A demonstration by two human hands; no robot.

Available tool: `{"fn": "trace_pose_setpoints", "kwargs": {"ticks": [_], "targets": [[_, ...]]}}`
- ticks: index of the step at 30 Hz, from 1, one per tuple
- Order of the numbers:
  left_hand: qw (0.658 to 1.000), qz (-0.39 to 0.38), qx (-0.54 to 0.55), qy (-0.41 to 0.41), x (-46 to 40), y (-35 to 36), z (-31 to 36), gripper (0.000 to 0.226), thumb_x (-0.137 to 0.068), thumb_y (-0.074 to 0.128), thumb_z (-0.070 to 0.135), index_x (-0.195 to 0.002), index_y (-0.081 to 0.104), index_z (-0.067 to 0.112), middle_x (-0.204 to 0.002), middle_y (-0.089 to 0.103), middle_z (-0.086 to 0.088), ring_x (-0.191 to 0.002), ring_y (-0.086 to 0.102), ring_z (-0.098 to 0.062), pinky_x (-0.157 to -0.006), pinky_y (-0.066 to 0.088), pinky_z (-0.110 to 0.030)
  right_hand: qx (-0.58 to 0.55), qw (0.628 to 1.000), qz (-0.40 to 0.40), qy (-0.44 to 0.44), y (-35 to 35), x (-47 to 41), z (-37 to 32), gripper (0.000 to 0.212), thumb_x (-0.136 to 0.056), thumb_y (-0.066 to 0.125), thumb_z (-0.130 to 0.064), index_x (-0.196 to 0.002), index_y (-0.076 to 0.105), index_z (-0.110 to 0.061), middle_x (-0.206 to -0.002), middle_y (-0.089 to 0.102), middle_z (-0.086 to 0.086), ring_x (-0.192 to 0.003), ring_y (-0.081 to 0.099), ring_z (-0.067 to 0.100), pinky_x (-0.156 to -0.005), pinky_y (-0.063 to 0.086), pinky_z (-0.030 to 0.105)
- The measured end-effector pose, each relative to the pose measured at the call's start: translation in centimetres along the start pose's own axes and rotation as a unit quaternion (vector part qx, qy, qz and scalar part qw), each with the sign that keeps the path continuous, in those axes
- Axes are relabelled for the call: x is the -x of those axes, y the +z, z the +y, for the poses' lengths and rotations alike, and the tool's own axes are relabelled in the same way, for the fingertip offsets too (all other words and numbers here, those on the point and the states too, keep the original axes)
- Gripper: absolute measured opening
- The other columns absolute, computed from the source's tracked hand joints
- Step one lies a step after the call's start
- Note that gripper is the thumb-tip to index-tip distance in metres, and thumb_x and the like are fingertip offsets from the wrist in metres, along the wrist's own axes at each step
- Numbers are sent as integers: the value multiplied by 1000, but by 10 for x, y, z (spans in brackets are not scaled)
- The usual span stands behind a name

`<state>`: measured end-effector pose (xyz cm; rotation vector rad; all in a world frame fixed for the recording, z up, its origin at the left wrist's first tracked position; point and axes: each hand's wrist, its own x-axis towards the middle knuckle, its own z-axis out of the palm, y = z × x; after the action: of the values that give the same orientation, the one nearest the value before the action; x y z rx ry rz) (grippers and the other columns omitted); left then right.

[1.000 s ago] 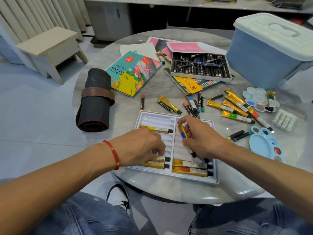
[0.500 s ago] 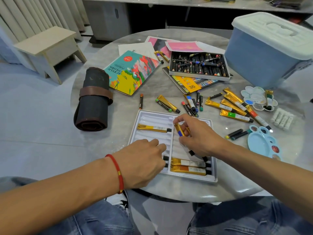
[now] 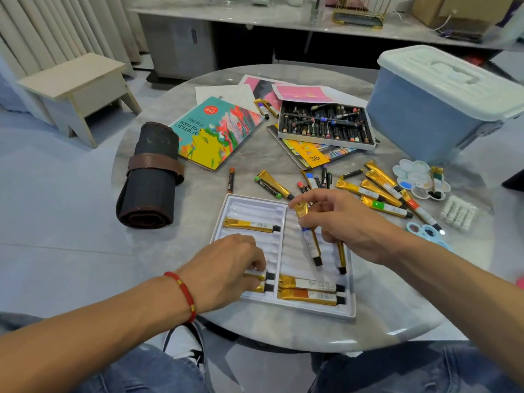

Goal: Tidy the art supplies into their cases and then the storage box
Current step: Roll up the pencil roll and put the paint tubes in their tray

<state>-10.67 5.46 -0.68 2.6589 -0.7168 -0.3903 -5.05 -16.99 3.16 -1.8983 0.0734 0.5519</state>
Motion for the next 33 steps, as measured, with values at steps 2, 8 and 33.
{"fn": "trace_pose_setpoints", "kwargs": {"ticks": [2,8,33], "targets": [[1000,-3,10,-18,-1,2,1,21,-91,69,31,-110,65,23,-107,56,10,-99,51,-8,-88,48,-26,-38,999,2,22,0,0,0,27,-89,69,2,-108,74,-16,-83,66,14,-43,44,4,-41,27,21],[996,-8,66,-64,-1,3,3,19,-88,74,31,-103,64,26,-101,54,15,-93,52,-3,-85,48,-18,-83,995,14,54,-3,-1,0,23,-91,70,-5,-112,69,-11,-103,74,24,-62,60,10,-40,23,21],[981,58,-131,130,6,3,-45,24,-97,44,43,-109,63,34,-90,54,10,-76,55,-14,-63,52,-33,156,984,-86,-29,17,-5,-18,8,-95,67,-20,-99,70,-14,-81,75,5,-57,55,11,-46,37,22]]}}
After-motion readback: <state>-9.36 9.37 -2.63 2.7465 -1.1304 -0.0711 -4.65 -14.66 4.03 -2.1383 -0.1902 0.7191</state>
